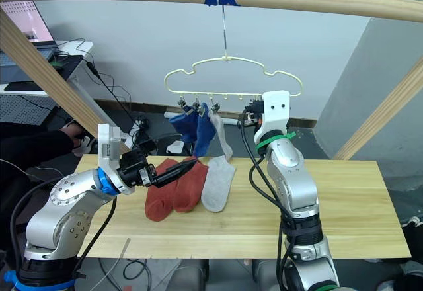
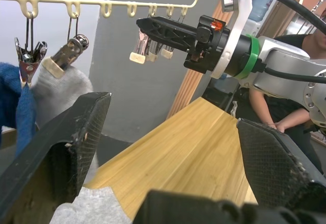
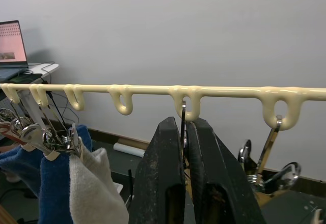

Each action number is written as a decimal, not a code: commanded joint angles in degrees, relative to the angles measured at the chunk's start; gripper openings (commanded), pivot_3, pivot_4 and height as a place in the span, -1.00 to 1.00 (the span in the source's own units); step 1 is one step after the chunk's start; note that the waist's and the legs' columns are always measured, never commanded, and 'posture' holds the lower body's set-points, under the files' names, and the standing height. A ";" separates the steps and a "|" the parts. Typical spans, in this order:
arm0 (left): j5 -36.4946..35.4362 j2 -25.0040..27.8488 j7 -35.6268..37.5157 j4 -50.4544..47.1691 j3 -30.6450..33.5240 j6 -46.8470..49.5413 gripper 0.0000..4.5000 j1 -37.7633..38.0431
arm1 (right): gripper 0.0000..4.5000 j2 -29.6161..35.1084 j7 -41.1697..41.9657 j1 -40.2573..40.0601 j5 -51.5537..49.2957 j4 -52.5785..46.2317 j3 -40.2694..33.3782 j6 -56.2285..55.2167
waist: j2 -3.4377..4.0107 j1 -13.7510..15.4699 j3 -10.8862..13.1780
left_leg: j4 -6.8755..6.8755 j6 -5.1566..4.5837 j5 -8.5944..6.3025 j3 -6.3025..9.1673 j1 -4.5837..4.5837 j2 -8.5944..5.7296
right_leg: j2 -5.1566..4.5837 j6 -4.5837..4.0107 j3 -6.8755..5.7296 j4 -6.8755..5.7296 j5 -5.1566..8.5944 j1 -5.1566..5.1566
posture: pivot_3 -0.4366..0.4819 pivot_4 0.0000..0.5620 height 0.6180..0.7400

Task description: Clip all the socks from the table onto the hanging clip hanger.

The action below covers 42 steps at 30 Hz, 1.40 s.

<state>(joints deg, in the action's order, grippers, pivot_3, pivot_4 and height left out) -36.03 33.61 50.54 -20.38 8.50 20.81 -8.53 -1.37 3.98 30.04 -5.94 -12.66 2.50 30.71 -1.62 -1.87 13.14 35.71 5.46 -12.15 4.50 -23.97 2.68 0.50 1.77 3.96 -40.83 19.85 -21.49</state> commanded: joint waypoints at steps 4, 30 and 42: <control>5.50 -3.14 -0.23 2.38 -4.79 -5.06 1.00 0.70 | -0.98 3.39 4.33 1.67 -3.52 -2.57 -1.65 2.16 | 0.10 -0.02 0.08 | 0.00 0.00 0.00 -0.02 0.00 0.00 | 0.00 0.00 0.01 0.02 0.00 0.00 | -0.01 -0.22 1.00; 40.94 -16.70 -12.97 54.22 -23.71 -20.99 1.00 -19.31 | -0.98 8.64 5.96 0.50 -5.09 -6.62 -3.01 7.41 | 0.51 -1.80 0.53 | 0.04 -0.02 -0.01 -0.02 -0.12 -0.06 | 0.02 0.01 -0.01 0.04 0.00 -0.04 | -0.25 -0.18 1.00; 43.08 -17.91 -11.75 58.34 -24.73 -22.27 0.09 -20.16 | -1.00 8.95 5.66 0.55 -5.03 -7.15 -3.20 8.20 | 0.50 -2.28 0.53 | 0.06 -0.02 0.00 -0.01 -0.12 -0.07 | 0.02 0.01 -0.03 0.03 0.00 -0.02 | -0.26 -0.21 1.00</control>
<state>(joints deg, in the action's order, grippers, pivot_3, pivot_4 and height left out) 6.65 15.81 38.31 38.60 -15.58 -0.26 -29.64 7.06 9.97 30.50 -10.40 -17.92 0.61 38.64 -1.12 -4.14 13.67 35.77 5.44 -12.15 4.49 -24.09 2.61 0.52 1.78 3.93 -40.81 19.85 -21.51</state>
